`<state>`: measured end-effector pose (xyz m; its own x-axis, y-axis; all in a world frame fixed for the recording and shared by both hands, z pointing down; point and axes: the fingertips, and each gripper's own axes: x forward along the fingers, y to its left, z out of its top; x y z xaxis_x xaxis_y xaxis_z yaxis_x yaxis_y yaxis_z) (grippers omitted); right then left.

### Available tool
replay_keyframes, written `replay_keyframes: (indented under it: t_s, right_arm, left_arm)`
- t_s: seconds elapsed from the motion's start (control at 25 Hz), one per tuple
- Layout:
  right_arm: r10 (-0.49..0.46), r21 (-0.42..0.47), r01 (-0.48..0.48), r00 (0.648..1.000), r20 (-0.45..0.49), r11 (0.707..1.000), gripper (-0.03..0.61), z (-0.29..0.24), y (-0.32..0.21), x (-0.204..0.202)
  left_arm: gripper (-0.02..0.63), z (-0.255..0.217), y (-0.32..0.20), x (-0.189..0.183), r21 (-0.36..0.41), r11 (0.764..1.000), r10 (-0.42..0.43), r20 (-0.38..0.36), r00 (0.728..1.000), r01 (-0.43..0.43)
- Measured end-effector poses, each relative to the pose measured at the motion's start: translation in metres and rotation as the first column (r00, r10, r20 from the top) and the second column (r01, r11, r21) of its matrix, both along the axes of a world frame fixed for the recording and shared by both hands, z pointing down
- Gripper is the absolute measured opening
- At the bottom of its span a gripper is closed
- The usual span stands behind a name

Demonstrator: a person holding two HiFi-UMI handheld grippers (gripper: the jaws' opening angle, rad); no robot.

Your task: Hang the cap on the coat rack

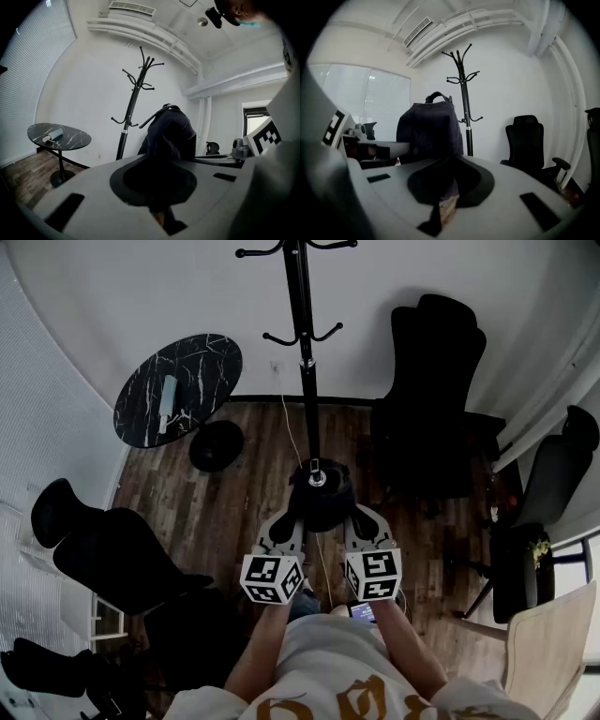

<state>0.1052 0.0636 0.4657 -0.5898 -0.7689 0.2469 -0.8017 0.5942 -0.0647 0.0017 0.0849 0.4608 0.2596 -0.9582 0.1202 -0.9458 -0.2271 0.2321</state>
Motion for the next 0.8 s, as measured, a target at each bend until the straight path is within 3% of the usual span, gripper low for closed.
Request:
replay_keyframes:
  t_s: [0.8]
  right_arm:
    - [-0.008,-0.013,0.008,1.000,0.031,1.000,0.018,-0.004,0.009,-0.004]
  left_arm:
    - [0.025,-0.001,0.014,-0.004,-0.011,1.000,0.012,0.008,1.000,-0.012]
